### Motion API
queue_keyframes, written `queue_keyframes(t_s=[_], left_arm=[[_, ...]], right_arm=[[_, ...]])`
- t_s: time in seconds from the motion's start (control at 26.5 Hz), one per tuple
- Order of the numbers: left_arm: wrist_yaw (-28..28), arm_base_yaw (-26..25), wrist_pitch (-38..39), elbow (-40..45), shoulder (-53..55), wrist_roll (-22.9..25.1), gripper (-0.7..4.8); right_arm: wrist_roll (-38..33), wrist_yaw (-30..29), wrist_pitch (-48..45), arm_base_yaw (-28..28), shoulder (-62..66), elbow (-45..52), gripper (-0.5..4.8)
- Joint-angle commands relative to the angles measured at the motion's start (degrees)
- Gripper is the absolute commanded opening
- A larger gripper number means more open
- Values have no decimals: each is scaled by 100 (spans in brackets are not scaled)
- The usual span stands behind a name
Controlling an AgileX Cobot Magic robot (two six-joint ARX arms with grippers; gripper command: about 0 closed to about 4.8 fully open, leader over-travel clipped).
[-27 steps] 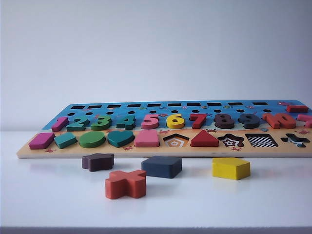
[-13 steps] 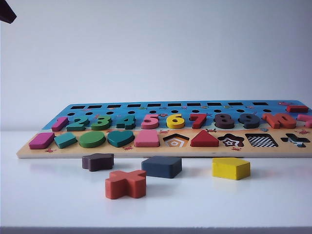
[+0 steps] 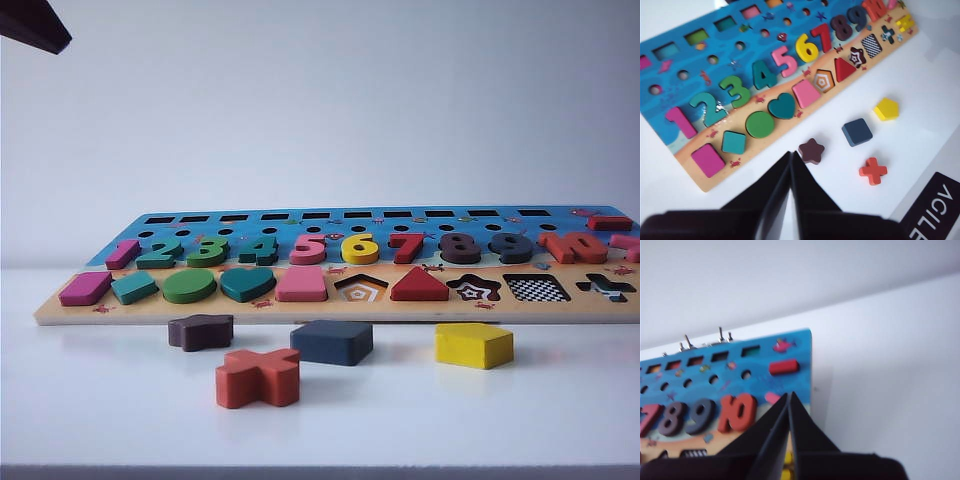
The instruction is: Insert the cube into the slot.
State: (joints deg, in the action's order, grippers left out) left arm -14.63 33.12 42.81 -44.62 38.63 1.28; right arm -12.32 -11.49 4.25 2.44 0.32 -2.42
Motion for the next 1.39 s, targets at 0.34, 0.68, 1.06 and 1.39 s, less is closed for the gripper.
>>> queue_keyframes(t_s=[0.34, 0.68, 1.06, 1.39], left_arm=[[-387, -2, 168, -81, 323, 13, 10], [-789, -9, 549, -260, 376, -4, 10], [-787, -9, 555, -254, 374, -2, 10], [-789, -9, 553, -254, 374, -2, 10]], right_arm=[[634, -85, 125, -37, -4, -1204, 1], [339, -356, 2376, -37, 695, -3307, 1], [767, -2664, 3488, -140, 1591, -3995, 1], [1436, -2846, 4400, -918, 2754, -4406, 1]])
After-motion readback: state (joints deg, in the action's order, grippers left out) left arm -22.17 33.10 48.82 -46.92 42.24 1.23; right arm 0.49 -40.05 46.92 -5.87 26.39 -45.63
